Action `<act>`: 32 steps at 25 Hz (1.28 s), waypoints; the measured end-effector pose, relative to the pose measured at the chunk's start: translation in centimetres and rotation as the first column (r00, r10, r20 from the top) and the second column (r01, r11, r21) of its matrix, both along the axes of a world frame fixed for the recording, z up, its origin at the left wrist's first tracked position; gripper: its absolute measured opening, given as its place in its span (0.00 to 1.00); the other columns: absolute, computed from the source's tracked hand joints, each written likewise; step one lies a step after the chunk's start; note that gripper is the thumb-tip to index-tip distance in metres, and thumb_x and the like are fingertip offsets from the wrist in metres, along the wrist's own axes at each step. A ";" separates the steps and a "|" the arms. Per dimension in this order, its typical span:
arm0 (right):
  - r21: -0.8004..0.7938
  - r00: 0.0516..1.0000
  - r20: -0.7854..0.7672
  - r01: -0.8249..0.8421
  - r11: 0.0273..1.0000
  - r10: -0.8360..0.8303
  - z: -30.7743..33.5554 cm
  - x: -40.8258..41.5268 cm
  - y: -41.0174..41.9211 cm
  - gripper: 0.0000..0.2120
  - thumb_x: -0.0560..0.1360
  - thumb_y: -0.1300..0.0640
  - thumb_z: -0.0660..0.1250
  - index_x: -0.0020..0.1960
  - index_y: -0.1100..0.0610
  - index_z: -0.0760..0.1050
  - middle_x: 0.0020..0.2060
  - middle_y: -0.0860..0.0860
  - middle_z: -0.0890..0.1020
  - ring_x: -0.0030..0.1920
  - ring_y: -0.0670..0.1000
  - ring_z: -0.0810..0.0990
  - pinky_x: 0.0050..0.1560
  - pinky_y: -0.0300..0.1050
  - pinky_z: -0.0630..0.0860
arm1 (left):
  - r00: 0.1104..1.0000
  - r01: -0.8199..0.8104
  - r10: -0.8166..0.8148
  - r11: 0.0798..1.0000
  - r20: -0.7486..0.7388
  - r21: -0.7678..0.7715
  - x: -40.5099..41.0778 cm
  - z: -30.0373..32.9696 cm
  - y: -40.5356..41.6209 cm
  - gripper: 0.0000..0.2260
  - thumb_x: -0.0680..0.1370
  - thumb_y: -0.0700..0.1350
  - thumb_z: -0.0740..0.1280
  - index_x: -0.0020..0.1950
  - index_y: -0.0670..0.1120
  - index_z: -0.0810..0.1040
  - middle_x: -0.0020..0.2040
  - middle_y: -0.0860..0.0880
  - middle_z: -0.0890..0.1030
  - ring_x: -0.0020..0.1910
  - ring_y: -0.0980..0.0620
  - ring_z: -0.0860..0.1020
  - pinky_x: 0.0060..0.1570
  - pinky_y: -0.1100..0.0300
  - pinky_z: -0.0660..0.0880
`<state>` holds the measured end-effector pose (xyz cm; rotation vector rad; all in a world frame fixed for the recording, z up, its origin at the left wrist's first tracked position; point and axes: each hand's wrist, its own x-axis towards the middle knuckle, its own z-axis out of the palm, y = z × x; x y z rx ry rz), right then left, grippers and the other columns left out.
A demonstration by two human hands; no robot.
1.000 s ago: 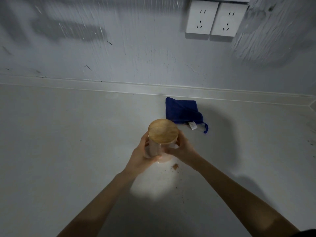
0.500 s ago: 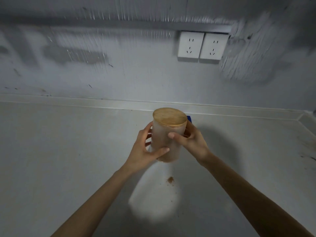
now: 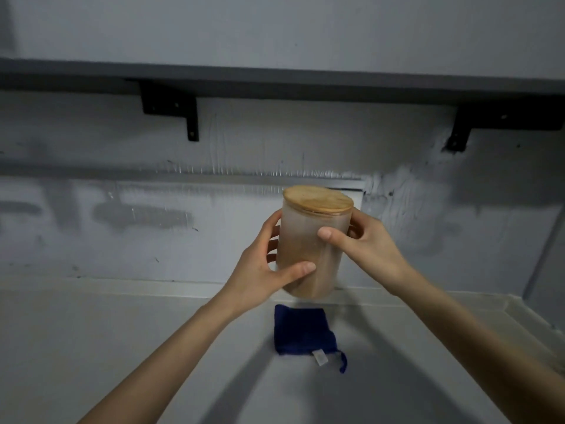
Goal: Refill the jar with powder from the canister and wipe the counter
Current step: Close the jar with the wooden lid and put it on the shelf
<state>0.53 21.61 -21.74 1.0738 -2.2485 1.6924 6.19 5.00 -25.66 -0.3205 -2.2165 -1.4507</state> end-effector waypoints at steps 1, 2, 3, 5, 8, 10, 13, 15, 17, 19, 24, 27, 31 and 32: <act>0.004 0.999 -0.037 0.006 1.000 -0.006 1.3 -0.1 0.2 0.32 0.56 0.37 0.66 0.56 0.52 0.73 0.51 0.49 0.80 0.54 0.49 0.78 0.54 0.44 0.76 | 1.000 0.005 -0.006 1.000 -0.025 -0.014 -0.2 1.2 0.1 0.35 0.64 0.58 0.72 0.64 0.66 0.56 0.59 0.60 0.71 0.57 0.60 0.74 0.50 0.67 0.76; 0.009 0.998 -0.066 0.007 1.000 -0.007 2.6 -0.1 0.3 0.32 0.56 0.36 0.66 0.55 0.51 0.73 0.51 0.48 0.80 0.54 0.49 0.78 0.54 0.43 0.75 | 0.999 0.005 -0.007 1.000 -0.047 -0.031 -0.3 2.5 0.2 0.36 0.63 0.58 0.71 0.66 0.63 0.55 0.58 0.61 0.71 0.56 0.61 0.74 0.49 0.69 0.76; 0.020 0.995 -0.096 0.006 1.000 -0.004 4.0 -0.2 0.5 0.30 0.56 0.37 0.65 0.54 0.51 0.73 0.50 0.47 0.80 0.54 0.48 0.78 0.53 0.42 0.75 | 0.997 -0.001 -0.002 0.999 -0.073 -0.050 -0.3 3.8 0.3 0.37 0.62 0.58 0.70 0.67 0.62 0.55 0.57 0.62 0.70 0.55 0.63 0.73 0.47 0.71 0.76; 0.056 0.989 -0.147 0.001 0.998 0.007 6.8 -0.1 0.9 0.28 0.57 0.37 0.65 0.53 0.49 0.74 0.50 0.46 0.80 0.53 0.47 0.78 0.54 0.42 0.75 | 0.991 -0.025 0.014 0.996 -0.135 -0.081 -0.4 6.5 0.4 0.37 0.60 0.59 0.69 0.65 0.63 0.55 0.54 0.66 0.69 0.53 0.65 0.73 0.44 0.72 0.75; 0.082 0.975 -0.221 -0.019 0.996 0.037 11.3 -0.1 1.3 0.25 0.58 0.35 0.66 0.51 0.47 0.75 0.50 0.45 0.81 0.52 0.45 0.79 0.54 0.45 0.77 | 0.976 -0.052 0.024 0.991 -0.215 -0.123 -0.3 10.7 0.2 0.37 0.60 0.60 0.72 0.63 0.64 0.56 0.54 0.64 0.70 0.54 0.62 0.74 0.50 0.66 0.75; 0.089 0.962 -0.264 -0.045 0.995 0.067 14.1 -0.1 1.2 0.25 0.60 0.35 0.67 0.51 0.48 0.76 0.48 0.45 0.82 0.50 0.43 0.80 0.49 0.40 0.78 | 0.961 -0.068 0.027 0.987 -0.275 -0.142 -0.2 13.5 -0.1 0.38 0.60 0.62 0.74 0.63 0.64 0.58 0.54 0.63 0.72 0.53 0.61 0.75 0.47 0.68 0.76; 0.120 0.950 -0.294 -0.069 0.990 0.101 17.9 0.2 0.8 0.23 0.59 0.37 0.64 0.49 0.48 0.76 0.45 0.43 0.82 0.46 0.39 0.81 0.42 0.32 0.77 | 0.936 -0.155 0.079 0.968 -0.344 -0.199 -0.3 17.3 -0.5 0.41 0.59 0.66 0.72 0.67 0.59 0.59 0.52 0.63 0.73 0.53 0.58 0.76 0.49 0.65 0.75; 0.124 0.940 -0.325 -0.067 0.990 0.105 20.2 -0.2 0.6 0.23 0.59 0.36 0.63 0.48 0.49 0.77 0.46 0.44 0.83 0.47 0.41 0.81 0.45 0.34 0.77 | 0.919 -0.202 0.103 0.952 -0.381 -0.229 -0.5 19.7 -0.8 0.42 0.60 0.65 0.70 0.69 0.56 0.58 0.57 0.57 0.74 0.55 0.56 0.75 0.52 0.60 0.75; 0.114 0.941 -0.326 -0.062 0.992 0.096 22.0 -0.7 0.4 0.26 0.60 0.35 0.63 0.50 0.51 0.76 0.48 0.48 0.83 0.49 0.45 0.81 0.51 0.41 0.77 | 0.915 -0.224 0.114 0.942 -0.388 -0.251 -0.7 21.8 -0.8 0.41 0.60 0.63 0.67 0.70 0.54 0.57 0.63 0.50 0.73 0.55 0.53 0.75 0.51 0.59 0.75; 0.103 0.947 -0.308 -0.063 0.993 0.092 23.6 -1.5 0.2 0.28 0.62 0.36 0.63 0.54 0.54 0.74 0.49 0.50 0.82 0.50 0.47 0.81 0.52 0.42 0.77 | 0.910 -0.254 0.125 0.922 -0.396 -0.293 -1.4 23.9 -1.0 0.39 0.64 0.61 0.65 0.71 0.52 0.56 0.65 0.47 0.72 0.54 0.52 0.75 0.46 0.63 0.74; 0.019 0.948 -0.316 -0.045 0.999 0.049 26.9 -3.9 -1.0 0.23 0.69 0.39 0.63 0.56 0.54 0.70 0.51 0.50 0.79 0.52 0.48 0.79 0.51 0.41 0.76 | 0.900 -0.301 0.152 0.895 -0.408 -0.330 -4.4 27.9 -1.7 0.38 0.65 0.64 0.64 0.70 0.51 0.57 0.66 0.45 0.72 0.57 0.47 0.76 0.54 0.53 0.76; -0.079 0.951 -0.309 -0.025 0.997 0.000 27.9 -5.6 -2.2 0.26 0.70 0.40 0.64 0.61 0.57 0.69 0.56 0.52 0.78 0.56 0.51 0.77 0.57 0.46 0.75 | 0.900 -0.290 0.162 0.916 -0.406 -0.277 -6.5 29.1 -1.9 0.33 0.70 0.59 0.65 0.71 0.50 0.57 0.66 0.44 0.71 0.59 0.45 0.75 0.52 0.53 0.76; -0.179 0.954 -0.296 -0.006 0.984 -0.048 27.8 -8.0 -3.7 0.29 0.71 0.41 0.64 0.64 0.58 0.67 0.59 0.53 0.76 0.57 0.53 0.75 0.58 0.47 0.74 | 0.926 -0.217 0.137 0.956 -0.351 -0.199 -9.0 29.2 -2.3 0.30 0.72 0.56 0.66 0.70 0.50 0.59 0.65 0.45 0.72 0.57 0.48 0.74 0.47 0.60 0.75; -0.205 0.956 -0.287 -0.005 0.979 -0.055 27.5 -8.5 -3.9 0.28 0.71 0.42 0.64 0.64 0.58 0.67 0.58 0.53 0.76 0.57 0.52 0.75 0.55 0.45 0.74 | 0.931 -0.209 0.137 0.960 -0.339 -0.187 -9.5 29.2 -2.3 0.30 0.72 0.56 0.66 0.70 0.50 0.59 0.63 0.45 0.73 0.56 0.48 0.74 0.46 0.60 0.75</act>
